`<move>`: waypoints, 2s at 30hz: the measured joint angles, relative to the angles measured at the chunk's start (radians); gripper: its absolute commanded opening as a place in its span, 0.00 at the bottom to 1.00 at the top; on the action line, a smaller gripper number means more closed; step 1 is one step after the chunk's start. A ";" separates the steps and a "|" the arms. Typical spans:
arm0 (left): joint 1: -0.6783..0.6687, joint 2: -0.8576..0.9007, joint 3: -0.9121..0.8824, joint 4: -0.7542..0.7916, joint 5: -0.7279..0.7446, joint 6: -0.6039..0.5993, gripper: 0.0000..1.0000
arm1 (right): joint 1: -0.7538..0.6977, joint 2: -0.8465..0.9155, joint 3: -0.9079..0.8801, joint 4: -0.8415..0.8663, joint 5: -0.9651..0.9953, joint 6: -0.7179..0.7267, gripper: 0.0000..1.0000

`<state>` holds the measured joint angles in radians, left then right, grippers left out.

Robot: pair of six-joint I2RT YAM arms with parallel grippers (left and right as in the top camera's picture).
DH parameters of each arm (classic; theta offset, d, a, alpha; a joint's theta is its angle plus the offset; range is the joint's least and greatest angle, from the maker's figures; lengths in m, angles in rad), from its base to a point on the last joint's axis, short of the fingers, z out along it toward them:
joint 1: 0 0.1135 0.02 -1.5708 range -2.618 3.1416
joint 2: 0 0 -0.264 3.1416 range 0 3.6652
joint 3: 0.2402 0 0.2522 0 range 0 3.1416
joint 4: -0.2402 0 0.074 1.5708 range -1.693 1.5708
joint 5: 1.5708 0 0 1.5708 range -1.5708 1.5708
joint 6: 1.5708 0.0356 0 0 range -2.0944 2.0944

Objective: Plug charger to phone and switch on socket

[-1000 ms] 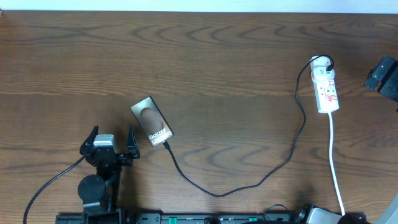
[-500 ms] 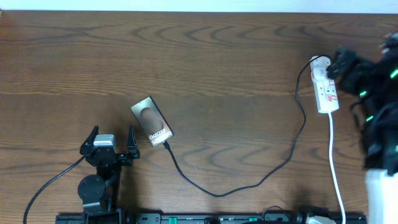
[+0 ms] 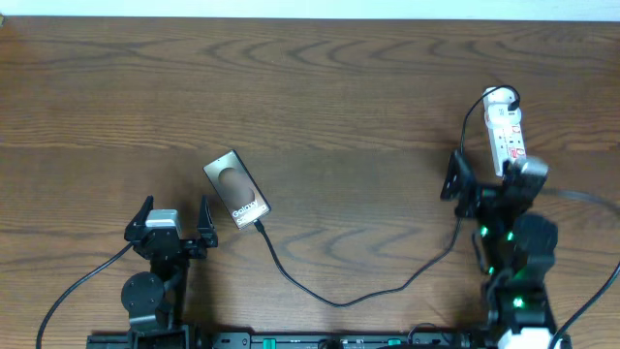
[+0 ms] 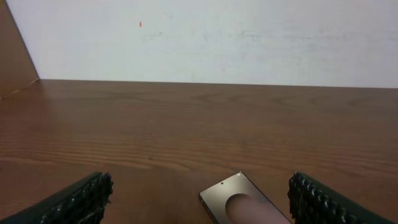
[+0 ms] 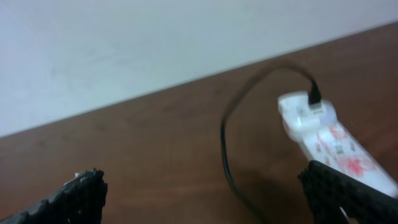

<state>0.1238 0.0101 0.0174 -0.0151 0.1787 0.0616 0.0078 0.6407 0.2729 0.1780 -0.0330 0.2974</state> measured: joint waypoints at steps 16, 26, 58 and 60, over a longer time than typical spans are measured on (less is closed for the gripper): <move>0.000 0.000 0.000 0.000 -0.001 0.003 0.92 | 0.000 -0.606 -0.266 -0.241 0.056 -0.014 0.99; 0.000 0.000 0.000 0.000 -0.002 0.003 0.92 | 0.000 -0.628 -0.266 -0.246 0.068 -0.149 0.99; 0.000 0.000 0.000 0.000 -0.002 0.003 0.92 | 0.000 -0.628 -0.266 -0.246 0.071 -0.288 0.99; 0.000 0.000 0.000 0.000 -0.002 0.003 0.92 | 0.000 -0.628 -0.266 -0.246 0.071 -0.288 0.99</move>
<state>0.1238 0.0101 0.0174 -0.0154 0.1772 0.0647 0.0082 0.0128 0.0067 -0.0677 0.0380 0.0093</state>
